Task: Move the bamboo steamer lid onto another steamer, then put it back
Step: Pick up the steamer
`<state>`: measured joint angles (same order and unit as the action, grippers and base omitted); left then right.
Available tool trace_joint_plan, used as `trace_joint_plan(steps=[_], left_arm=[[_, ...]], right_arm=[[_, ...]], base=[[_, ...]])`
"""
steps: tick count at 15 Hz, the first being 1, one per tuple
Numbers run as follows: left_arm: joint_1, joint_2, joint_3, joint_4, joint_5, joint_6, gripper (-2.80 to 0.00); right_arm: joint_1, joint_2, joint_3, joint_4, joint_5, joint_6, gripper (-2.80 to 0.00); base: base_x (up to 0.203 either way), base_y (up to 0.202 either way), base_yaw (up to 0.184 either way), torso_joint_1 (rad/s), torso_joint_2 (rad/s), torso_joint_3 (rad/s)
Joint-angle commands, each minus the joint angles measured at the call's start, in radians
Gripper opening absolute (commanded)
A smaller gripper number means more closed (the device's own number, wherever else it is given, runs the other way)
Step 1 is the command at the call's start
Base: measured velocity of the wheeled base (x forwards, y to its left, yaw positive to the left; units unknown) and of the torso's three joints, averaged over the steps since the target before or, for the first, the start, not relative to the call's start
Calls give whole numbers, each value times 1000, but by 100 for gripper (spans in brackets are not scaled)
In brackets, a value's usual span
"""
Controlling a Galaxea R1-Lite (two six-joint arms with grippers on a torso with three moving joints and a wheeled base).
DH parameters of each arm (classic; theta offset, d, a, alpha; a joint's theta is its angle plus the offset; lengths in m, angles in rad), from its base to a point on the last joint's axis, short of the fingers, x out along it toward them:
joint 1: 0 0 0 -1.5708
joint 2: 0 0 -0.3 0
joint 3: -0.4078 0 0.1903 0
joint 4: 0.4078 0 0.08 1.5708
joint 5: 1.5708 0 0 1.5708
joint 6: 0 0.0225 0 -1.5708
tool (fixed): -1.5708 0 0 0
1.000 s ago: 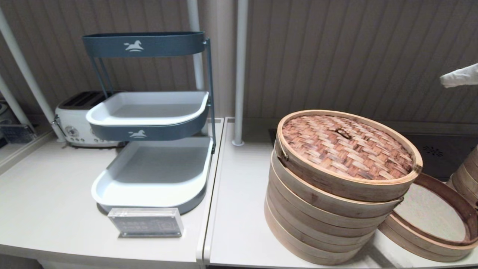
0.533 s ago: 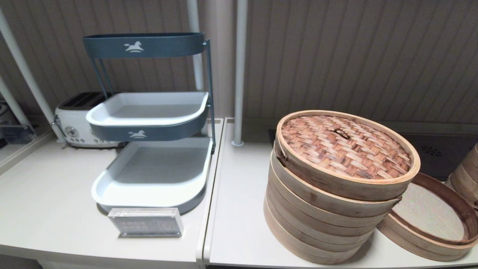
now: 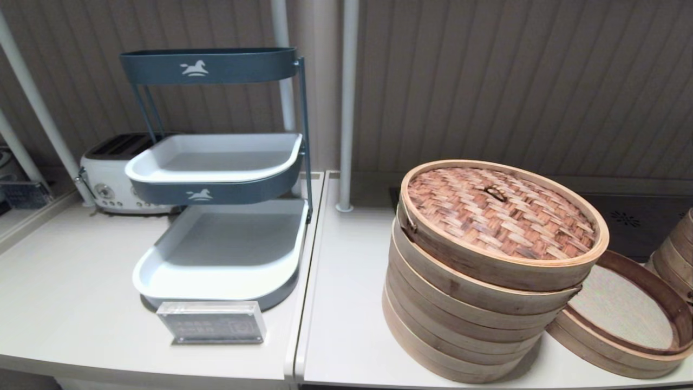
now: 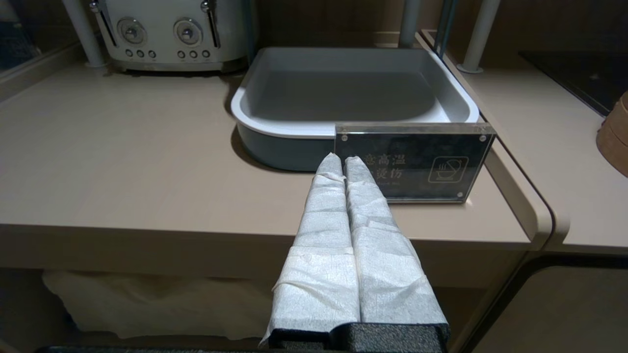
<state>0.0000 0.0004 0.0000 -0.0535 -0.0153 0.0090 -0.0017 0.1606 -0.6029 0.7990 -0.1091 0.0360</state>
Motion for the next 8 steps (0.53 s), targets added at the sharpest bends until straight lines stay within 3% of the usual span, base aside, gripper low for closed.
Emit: trace_joint_plan(steps=[1,4,8], left_arm=[[0,0,28,-2,0,0,-280],[0,0,28,-2,0,0,-280],[0,0,28,0,0,0,-280]], right_arm=[[-1,-131,124,-21,-22,22,-280],[-1,-153,255,-80,-126,95,-280],[-1,-154,300,-178,-163,162,-280]], base=[[0,0,0,0,0,0],[0,0,0,0,0,0],[0,0,0,0,0,0]])
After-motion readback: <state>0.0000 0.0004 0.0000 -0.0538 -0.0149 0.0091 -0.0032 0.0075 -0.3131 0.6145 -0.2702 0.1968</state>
